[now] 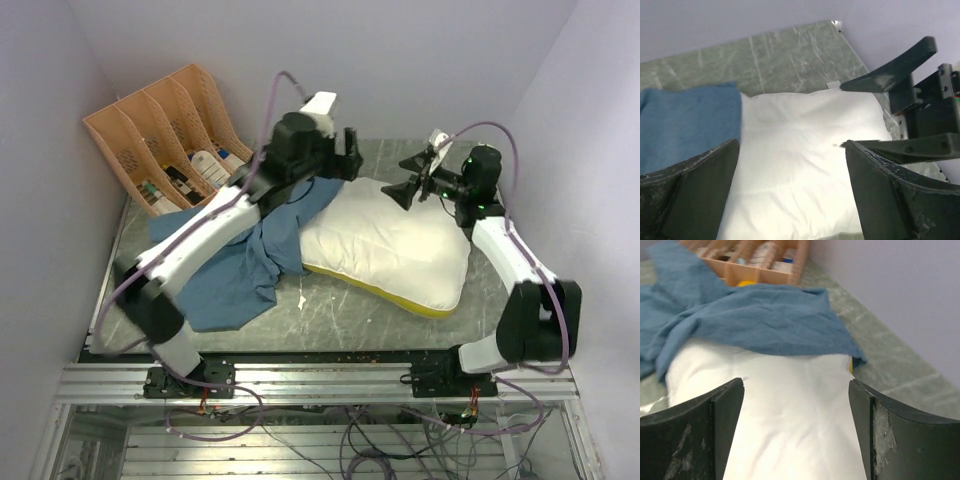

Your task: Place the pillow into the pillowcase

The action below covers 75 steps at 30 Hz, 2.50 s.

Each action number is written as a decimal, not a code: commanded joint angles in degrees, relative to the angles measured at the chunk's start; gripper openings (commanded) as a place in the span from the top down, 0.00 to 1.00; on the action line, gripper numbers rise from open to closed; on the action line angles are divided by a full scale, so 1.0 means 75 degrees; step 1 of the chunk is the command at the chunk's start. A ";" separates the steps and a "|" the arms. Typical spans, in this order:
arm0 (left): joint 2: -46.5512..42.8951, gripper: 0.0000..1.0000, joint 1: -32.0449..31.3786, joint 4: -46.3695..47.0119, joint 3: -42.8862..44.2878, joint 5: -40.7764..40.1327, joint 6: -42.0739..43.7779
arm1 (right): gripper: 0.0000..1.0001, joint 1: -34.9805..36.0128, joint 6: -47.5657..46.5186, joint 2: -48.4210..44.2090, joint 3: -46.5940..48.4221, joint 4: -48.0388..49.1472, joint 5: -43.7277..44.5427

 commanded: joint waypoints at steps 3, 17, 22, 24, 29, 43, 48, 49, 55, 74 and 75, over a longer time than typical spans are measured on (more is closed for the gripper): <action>-0.3520 0.08 0.0033 0.1112 -0.3909 -0.0636 -0.0697 | 0.12 0.0844 -0.4610 -0.1383 0.0012 -0.4958 -0.1892; -0.4663 0.27 -0.0746 0.2657 -0.8949 -0.2963 -0.4590 | 0.12 0.3319 -0.3475 -0.0651 -0.1670 -0.2827 0.3213; -0.3207 0.28 -0.0745 0.2603 -0.8249 -0.3017 -0.4708 | 0.13 0.3530 -0.3372 -0.0517 -0.1718 -0.2607 0.3819; -0.2704 0.29 -0.0743 0.2501 -0.7927 -0.3019 -0.4710 | 0.15 0.3542 -0.3365 -0.0448 -0.1729 -0.2594 0.3915; -0.1919 0.67 -0.0746 0.2072 -0.7378 -0.2936 -0.4652 | 0.23 0.3617 -0.3290 -0.0120 -0.1577 -0.2802 0.3918; -0.2538 0.62 -0.0930 0.1607 -0.7451 -0.2275 -0.4320 | 0.93 0.3603 -0.2753 0.0999 -0.0968 -0.2977 0.3712; -0.2585 0.60 -0.0934 0.1439 -0.7549 -0.2490 -0.4259 | 1.00 0.3512 -0.2706 0.0520 -0.1146 -0.2845 0.3261; -0.2549 0.61 -0.0938 0.1435 -0.7535 -0.2506 -0.4226 | 1.00 0.3499 -0.2714 0.0463 -0.1169 -0.2841 0.3178; -0.2126 0.86 -0.0936 0.0963 -0.7118 -0.2789 -0.3992 | 1.00 0.3447 -0.2751 0.0394 -0.1161 -0.2950 0.2894; -0.1653 0.93 -0.2467 0.1650 -0.4520 -0.0199 -0.2710 | 1.00 0.1720 0.0326 -0.1318 -0.2076 -0.0478 -0.0740; -0.1426 0.93 -0.2586 0.1753 -0.4281 0.0005 -0.2652 | 1.00 0.1715 0.0440 -0.1331 -0.2158 -0.0348 -0.0816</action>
